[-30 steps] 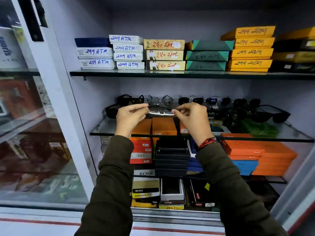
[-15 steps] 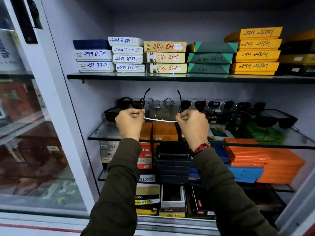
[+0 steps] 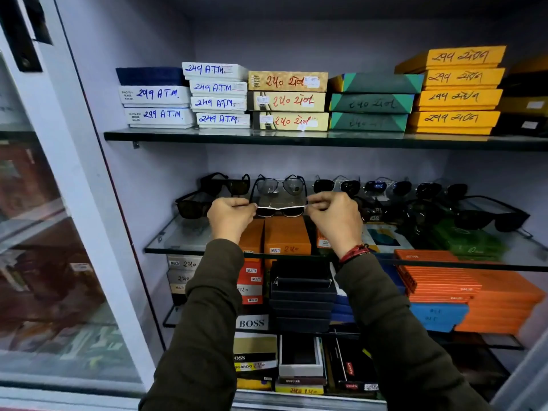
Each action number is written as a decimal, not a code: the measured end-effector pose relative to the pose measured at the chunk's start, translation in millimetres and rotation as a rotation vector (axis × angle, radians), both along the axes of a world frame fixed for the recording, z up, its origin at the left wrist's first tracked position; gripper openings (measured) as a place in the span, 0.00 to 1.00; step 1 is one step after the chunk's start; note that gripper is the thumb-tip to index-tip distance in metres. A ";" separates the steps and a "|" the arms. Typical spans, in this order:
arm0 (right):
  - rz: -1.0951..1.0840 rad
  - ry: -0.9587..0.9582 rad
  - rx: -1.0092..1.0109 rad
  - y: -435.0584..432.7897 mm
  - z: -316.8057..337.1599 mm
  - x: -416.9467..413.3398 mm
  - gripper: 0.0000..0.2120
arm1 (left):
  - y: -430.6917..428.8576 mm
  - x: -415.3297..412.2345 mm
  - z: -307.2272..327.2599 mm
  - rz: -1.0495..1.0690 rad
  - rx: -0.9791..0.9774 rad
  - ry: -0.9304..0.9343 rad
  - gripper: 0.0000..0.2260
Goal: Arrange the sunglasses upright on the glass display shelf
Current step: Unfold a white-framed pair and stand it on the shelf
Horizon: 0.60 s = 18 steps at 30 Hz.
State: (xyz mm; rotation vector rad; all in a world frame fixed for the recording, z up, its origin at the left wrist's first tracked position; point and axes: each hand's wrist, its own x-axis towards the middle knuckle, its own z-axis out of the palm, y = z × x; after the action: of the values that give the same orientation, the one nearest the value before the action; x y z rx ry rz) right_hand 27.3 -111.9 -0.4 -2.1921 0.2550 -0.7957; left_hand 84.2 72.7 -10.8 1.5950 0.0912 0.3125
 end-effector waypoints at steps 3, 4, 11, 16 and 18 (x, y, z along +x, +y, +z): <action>-0.027 0.007 -0.087 0.1 -2.2 6.5 0.05 | -4.1 6.4 -1.5 -0.009 0.059 0.016 0.13; -0.038 0.013 -0.112 0.2 -3.1 8.8 0.04 | -5.2 8.7 -2.2 0.002 0.083 0.014 0.13; -0.061 0.032 -0.238 -2.1 -7.3 17.5 0.06 | -11.2 16.7 -3.2 0.097 0.286 -0.027 0.12; -0.072 -0.153 -0.222 -18.0 -4.4 5.8 0.12 | -12.7 -6.8 3.1 0.240 0.519 -0.207 0.13; -0.121 -0.198 -0.251 -31.5 -3.2 -0.6 0.13 | -15.8 -15.8 6.0 0.259 0.576 -0.352 0.11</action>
State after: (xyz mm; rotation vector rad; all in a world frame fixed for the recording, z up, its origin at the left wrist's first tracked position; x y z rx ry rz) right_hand 26.7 -143.4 -3.6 -2.3242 0.1990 -1.1582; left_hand 68.4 56.8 -4.8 2.0710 -0.0734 0.8770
